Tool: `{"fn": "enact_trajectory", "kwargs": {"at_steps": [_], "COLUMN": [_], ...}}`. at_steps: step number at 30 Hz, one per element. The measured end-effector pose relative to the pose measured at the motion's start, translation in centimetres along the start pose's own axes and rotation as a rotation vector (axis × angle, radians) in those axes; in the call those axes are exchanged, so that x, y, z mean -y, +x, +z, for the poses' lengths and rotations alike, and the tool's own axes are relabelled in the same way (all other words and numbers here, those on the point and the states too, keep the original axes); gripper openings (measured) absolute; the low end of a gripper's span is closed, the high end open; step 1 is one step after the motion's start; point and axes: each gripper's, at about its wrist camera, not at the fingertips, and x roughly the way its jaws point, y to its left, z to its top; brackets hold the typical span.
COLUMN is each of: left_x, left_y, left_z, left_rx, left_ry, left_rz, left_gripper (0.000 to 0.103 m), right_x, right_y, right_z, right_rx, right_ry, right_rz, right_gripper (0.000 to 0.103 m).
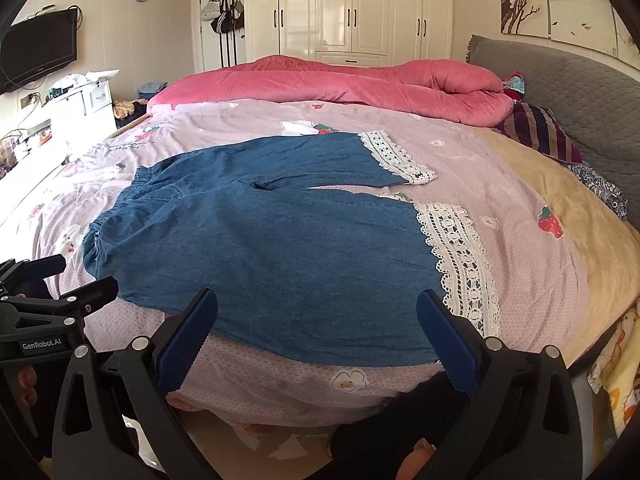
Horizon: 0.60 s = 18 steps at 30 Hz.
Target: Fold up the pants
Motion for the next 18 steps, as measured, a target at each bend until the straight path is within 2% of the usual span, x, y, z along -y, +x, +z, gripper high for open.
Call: {"fn": "enact_trajectory", "kwargs": {"at_steps": [18], "left_x": [0.09], "left_y": [0.11], "left_z": [0.04], "left_rx": [-0.001], "left_ry": [-0.001], "left_rz": [-0.004], "left_gripper": [0.094], "right_x": [-0.42], "right_y": [0.53], "right_z": [0.07], "right_rx": [-0.007], "right_ry": [-0.005], "right_rz": [0.025], "right_gripper": [0.099]}}
